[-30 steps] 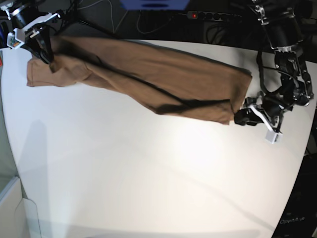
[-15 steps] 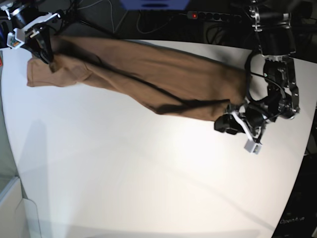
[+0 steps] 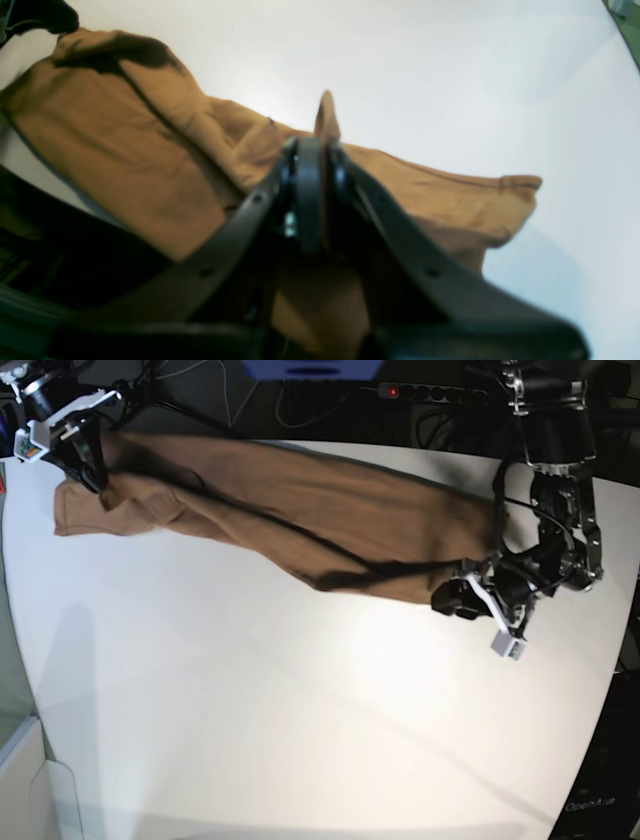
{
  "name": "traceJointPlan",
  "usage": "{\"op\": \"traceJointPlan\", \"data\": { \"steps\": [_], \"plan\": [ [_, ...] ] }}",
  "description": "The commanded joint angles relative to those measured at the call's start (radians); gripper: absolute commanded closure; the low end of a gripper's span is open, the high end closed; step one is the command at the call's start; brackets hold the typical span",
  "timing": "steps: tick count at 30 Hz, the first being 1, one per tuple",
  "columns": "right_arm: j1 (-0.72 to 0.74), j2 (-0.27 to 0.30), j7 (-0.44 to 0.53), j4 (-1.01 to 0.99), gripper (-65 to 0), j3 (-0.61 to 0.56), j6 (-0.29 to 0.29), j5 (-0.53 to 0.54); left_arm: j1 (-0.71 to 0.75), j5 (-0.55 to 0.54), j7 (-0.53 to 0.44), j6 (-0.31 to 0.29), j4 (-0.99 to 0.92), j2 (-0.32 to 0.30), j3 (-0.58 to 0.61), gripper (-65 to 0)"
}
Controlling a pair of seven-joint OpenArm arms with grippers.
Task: Fold the T-shirt properly
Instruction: 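Drag the held shirt end with the left gripper, folding it into a strip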
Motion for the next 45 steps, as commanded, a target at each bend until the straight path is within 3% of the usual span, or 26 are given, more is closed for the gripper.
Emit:
{"op": "traceJointPlan", "data": {
  "steps": [1,8,10,14,16,27,30,35,45],
  "plan": [
    [-0.009,0.013,0.030,0.012,-3.5,0.008,0.004,0.019,-0.019,-0.022,-0.015,-0.006,0.014,-0.011,-0.005,-29.8],
    [-0.012,0.012,0.030,0.012,-3.5,0.008,0.004,0.019,-0.019,-0.022,-0.015,-0.006,0.014,-0.011,-0.005,-29.4],
    [-0.012,0.012,0.030,0.012,-3.5,0.008,0.004,0.019,-0.019,-0.022,-0.015,-0.006,0.012,-0.011,-0.003,-23.9],
    [-0.014,0.012,0.030,0.012,-3.5,0.008,0.004,0.019,-0.027,-0.022,-0.015,-0.006,-0.032,-0.011,-0.003,-6.1],
    [-0.014,0.012,0.030,0.012,-3.5,0.008,0.004,0.019,-0.028,-0.022,-0.015,-0.006,-0.057,-0.011,-0.003,-2.0],
    [-0.014,0.012,0.030,0.012,-3.5,0.008,0.004,0.019,-0.018,-0.033,-0.001,-0.006,0.057,-0.011,-0.008,-2.8],
    [-0.014,0.012,0.030,0.012,-3.5,0.008,0.004,0.019,0.004,-0.033,0.069,-0.006,0.140,0.004,-0.012,-2.8],
    [-0.012,0.012,0.030,0.012,-3.5,0.008,0.004,0.019,0.034,-0.025,0.092,-0.006,0.255,0.014,-0.012,-2.8],
    [-0.014,0.012,0.030,0.012,-3.5,0.008,0.004,0.019,-0.010,-0.022,0.080,-0.006,0.094,0.009,-0.068,-5.0]
  ]
}}
